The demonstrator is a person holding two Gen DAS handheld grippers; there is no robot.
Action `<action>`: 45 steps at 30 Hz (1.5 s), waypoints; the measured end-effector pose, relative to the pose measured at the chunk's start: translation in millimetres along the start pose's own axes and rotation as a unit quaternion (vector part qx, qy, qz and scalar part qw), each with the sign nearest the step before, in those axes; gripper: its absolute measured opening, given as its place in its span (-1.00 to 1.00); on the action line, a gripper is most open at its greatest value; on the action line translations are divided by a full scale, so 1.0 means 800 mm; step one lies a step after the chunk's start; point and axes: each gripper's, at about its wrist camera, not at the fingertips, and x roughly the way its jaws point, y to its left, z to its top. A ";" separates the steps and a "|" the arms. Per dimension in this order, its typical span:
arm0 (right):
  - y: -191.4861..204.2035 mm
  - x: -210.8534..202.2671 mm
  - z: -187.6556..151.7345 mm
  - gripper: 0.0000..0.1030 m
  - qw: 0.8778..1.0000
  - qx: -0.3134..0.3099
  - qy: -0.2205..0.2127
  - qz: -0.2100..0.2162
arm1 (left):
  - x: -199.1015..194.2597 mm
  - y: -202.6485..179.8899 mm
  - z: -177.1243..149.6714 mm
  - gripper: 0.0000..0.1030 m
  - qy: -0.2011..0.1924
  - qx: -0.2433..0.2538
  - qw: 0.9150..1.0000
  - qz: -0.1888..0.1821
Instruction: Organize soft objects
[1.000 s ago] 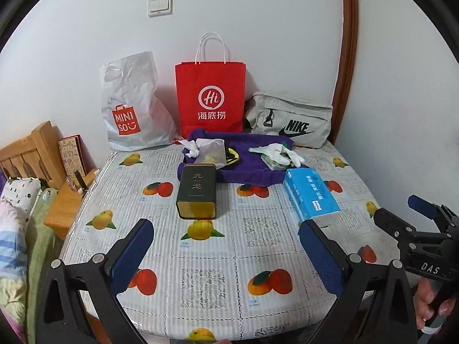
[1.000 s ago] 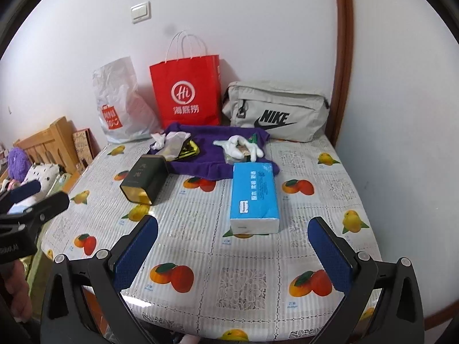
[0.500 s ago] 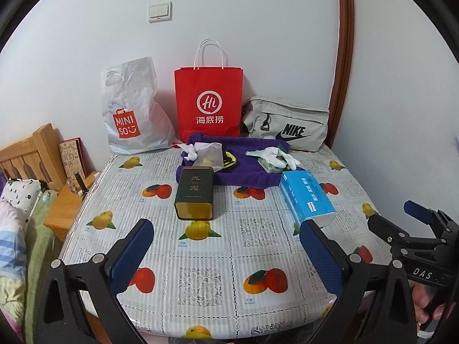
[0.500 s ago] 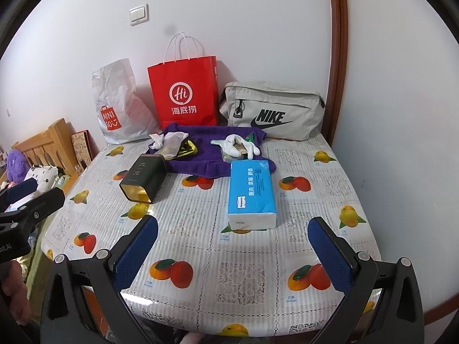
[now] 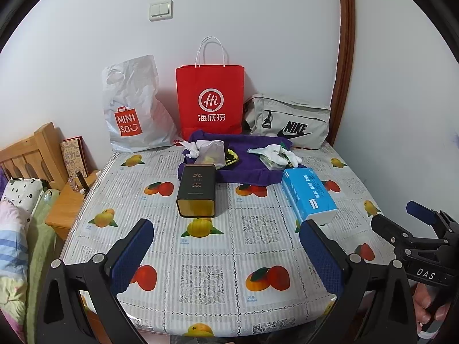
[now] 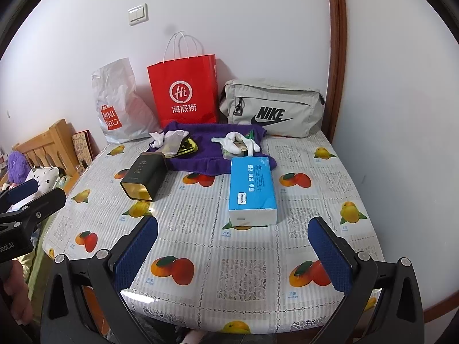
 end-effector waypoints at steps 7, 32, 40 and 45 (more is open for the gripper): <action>0.000 -0.001 0.000 0.99 1.000 0.000 -0.001 0.000 | -0.001 0.001 0.000 0.99 0.000 -0.001 1.000 0.000; 0.000 -0.004 0.000 0.99 1.000 0.000 -0.002 0.000 | -0.003 0.003 -0.001 0.99 0.001 -0.002 1.000 0.000; -0.001 -0.004 0.000 0.99 1.000 0.001 -0.002 0.000 | -0.003 0.003 -0.002 0.99 0.001 -0.003 1.000 -0.001; 0.000 -0.004 -0.001 0.99 1.000 0.001 -0.002 -0.001 | -0.003 0.003 -0.002 0.99 0.000 -0.003 1.000 0.000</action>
